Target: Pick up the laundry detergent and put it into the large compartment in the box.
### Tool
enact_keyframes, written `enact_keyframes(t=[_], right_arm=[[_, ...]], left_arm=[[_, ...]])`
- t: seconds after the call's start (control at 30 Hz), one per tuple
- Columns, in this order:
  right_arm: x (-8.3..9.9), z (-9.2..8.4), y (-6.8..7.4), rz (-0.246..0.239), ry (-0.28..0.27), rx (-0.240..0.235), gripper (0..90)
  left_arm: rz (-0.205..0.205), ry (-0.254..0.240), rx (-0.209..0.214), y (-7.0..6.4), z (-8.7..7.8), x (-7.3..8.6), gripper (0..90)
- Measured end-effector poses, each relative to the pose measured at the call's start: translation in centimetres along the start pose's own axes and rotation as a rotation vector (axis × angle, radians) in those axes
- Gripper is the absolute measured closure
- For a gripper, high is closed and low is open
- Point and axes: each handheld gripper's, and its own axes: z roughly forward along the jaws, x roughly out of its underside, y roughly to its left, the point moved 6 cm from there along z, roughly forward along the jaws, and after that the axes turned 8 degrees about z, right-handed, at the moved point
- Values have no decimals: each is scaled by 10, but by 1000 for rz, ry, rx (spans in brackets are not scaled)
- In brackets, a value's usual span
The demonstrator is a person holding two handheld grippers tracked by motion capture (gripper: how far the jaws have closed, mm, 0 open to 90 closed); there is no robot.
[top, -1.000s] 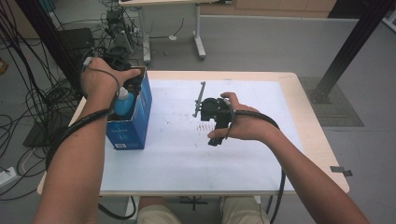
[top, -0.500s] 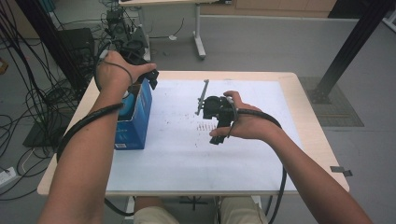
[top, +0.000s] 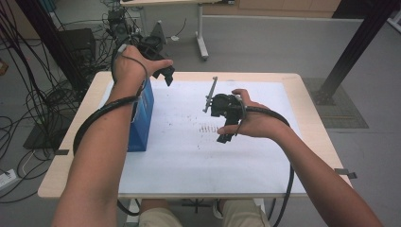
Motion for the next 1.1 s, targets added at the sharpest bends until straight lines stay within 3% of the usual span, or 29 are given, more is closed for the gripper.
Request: enact_keyframes(t=[0.23, 0.6, 1.1], right_arm=[[3, 0, -6, 11, 3, -4, 48], [-1, 3, -7, 0, 8, -15, 45], [-4, 6, -8, -5, 12, -21, 45]], left_arm=[[26, -1, 7, -4, 8, -9, 52], [13, -10, 6, -3, 9, -10, 52], [27, -12, 3, -4, 8, -14, 52]])
